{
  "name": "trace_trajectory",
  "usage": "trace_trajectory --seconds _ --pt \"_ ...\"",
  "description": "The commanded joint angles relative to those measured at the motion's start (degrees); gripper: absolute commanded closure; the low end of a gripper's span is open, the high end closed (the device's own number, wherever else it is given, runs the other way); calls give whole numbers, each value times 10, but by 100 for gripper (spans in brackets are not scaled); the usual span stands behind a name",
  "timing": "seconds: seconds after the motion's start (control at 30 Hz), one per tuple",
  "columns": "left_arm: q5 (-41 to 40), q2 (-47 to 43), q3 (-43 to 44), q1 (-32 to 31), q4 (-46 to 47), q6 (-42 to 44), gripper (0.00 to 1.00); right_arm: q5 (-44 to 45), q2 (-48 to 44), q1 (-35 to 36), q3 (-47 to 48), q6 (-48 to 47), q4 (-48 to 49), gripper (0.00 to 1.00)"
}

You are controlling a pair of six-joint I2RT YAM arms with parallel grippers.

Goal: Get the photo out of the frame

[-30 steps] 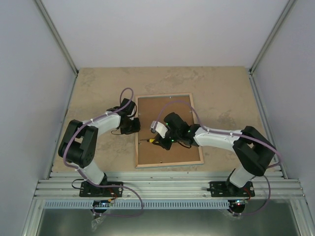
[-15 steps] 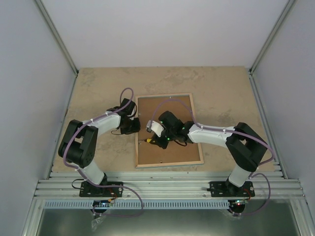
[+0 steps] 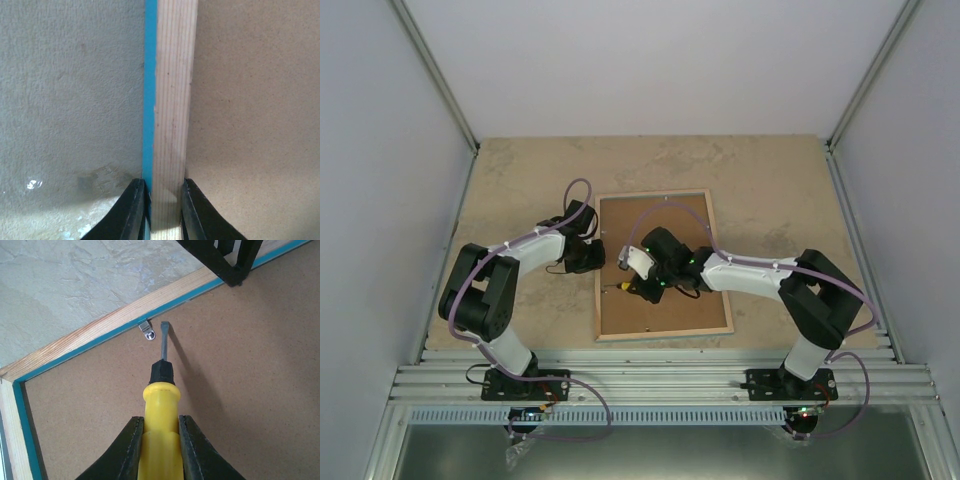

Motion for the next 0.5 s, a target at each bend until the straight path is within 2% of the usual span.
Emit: trace_trajectory --seconds 0.0,0.47 --pt "21 8 -1 -4 14 -8 90 -1 11 11 14 -15 -21 100" --pt "13 7 -4 -4 12 -11 92 -13 34 25 43 -36 -82 100"
